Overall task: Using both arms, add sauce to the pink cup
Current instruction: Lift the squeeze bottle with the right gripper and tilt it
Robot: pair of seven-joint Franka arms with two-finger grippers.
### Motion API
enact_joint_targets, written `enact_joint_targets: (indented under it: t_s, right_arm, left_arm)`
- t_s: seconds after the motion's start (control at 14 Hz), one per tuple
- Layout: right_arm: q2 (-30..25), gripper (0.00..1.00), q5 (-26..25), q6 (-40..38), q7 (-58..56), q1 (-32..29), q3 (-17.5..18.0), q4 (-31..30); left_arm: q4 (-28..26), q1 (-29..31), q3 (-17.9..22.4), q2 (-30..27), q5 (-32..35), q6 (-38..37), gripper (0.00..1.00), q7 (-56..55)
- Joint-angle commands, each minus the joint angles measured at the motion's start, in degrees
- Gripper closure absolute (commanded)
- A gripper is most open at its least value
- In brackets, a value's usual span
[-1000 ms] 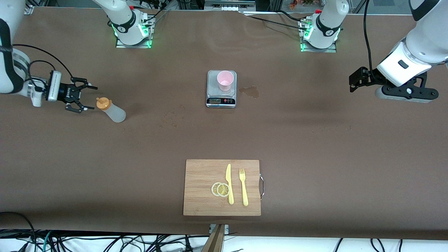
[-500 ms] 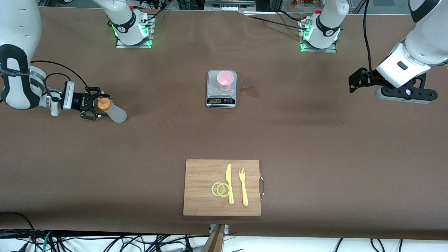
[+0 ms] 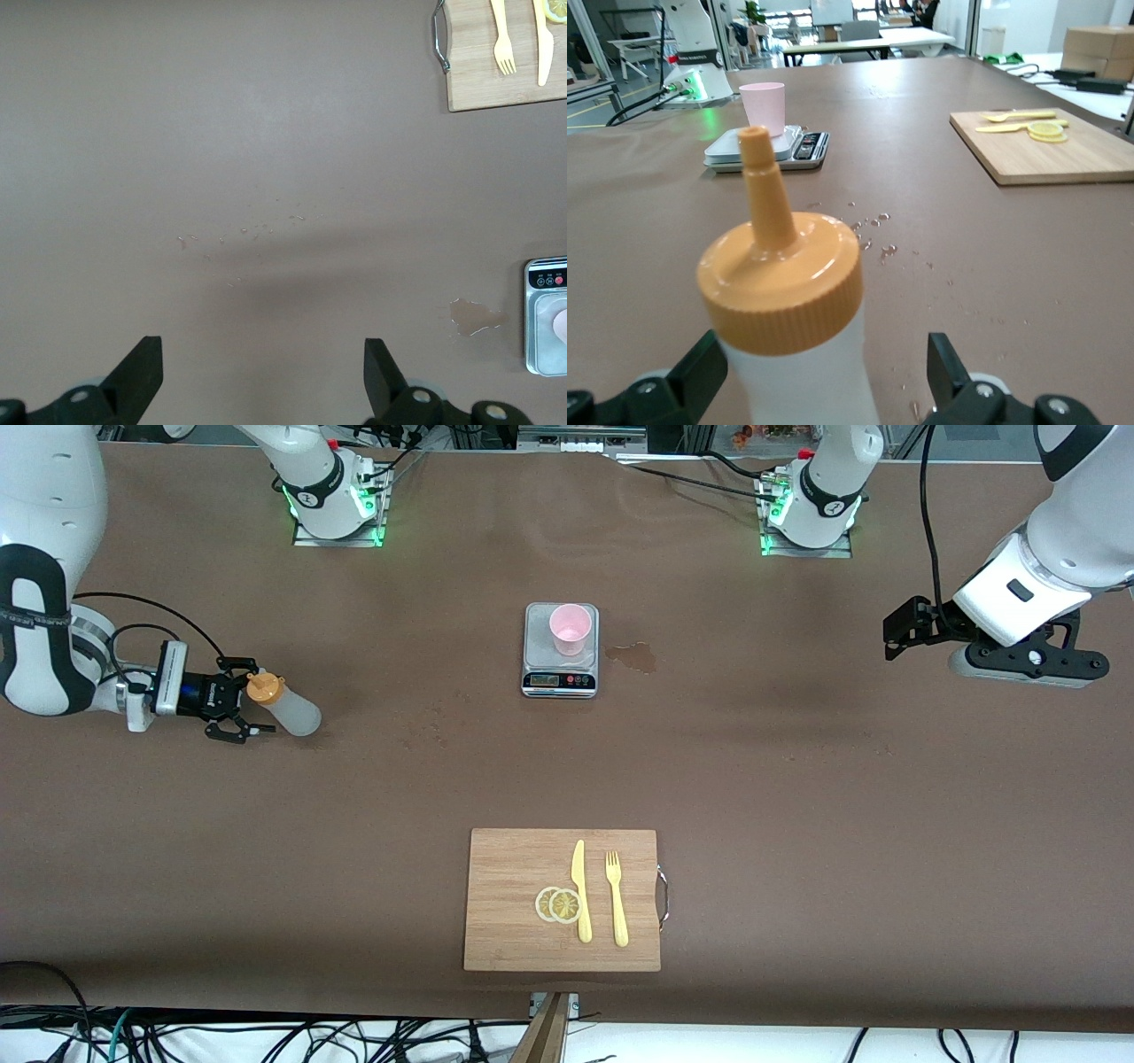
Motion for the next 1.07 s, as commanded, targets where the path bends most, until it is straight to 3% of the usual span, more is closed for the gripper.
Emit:
enact_joint_targets:
  t_s: [0.0,0.57,1.0]
  right_arm:
    - [4.28,0.00,2.37,-3.58,-4.36,-2.00,1.67,3.02]
    - [4.90,0.01,2.55,-5.43,-5.43,-2.00,4.31,3.11]
    - [4.72,0.69,2.12,-5.87,-4.02,-1.56,7.29,5.65]
  left_arm:
    - [1.69,0.01,0.21,0.73,-0.82,-0.31,0.00,0.72]
    - [1.69,0.01,0.21,0.73,-0.82,-0.31,0.00,0.72]
    - [1.69,0.09,0.21,0.73,-0.82,-0.31,0.00,0.72]
